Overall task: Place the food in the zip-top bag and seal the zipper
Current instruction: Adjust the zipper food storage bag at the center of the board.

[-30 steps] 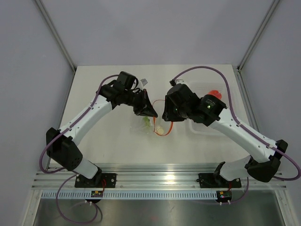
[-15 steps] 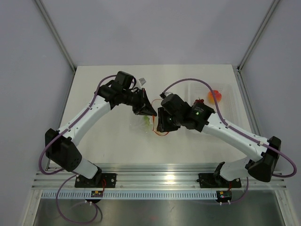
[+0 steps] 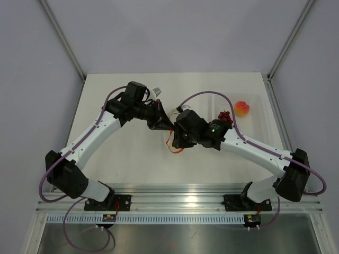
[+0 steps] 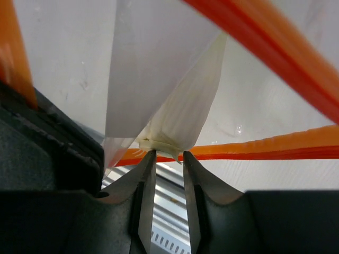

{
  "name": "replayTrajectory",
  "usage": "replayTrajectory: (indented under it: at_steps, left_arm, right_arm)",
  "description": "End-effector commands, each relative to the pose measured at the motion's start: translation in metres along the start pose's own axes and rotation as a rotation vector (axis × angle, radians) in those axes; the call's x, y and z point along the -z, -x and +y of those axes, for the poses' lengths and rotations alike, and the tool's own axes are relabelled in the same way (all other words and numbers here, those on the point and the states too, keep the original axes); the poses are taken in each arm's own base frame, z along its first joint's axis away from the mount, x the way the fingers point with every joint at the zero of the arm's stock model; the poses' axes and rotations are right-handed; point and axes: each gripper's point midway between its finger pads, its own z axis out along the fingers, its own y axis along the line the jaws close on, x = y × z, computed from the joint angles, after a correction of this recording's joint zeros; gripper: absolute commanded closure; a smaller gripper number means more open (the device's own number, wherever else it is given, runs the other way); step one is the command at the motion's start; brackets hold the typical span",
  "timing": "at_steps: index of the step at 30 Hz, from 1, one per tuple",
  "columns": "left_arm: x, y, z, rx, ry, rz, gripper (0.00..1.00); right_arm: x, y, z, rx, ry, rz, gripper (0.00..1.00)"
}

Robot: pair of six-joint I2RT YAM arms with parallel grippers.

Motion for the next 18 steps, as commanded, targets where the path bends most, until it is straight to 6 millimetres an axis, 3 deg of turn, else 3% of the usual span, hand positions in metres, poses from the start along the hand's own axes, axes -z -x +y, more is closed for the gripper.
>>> replayTrajectory:
  at_steps: [1,4,8,12,18]
  left_arm:
    - [0.018,-0.012,-0.029,-0.039,-0.115,0.002,1.00]
    - [0.019,-0.014,-0.028,-0.037,-0.116,0.004,1.00]
    - [0.022,-0.011,-0.023,-0.035,-0.105,-0.005,1.00]
    - [0.022,-0.004,-0.019,-0.031,-0.100,-0.009,1.00]
    - [0.023,0.002,-0.022,-0.030,-0.110,-0.016,1.00]
  right_arm:
    - [-0.017,0.034,0.004,-0.062,-0.023,-0.180,0.67]
    - [-0.021,0.049,0.003,-0.098,-0.037,-0.255,0.66]
    - [-0.008,0.054,0.010,-0.112,0.002,-0.283,0.64]
    - [0.024,0.050,0.011,-0.143,0.063,-0.311,0.60]
    - [0.058,0.037,-0.016,-0.229,0.036,-0.354,0.43]
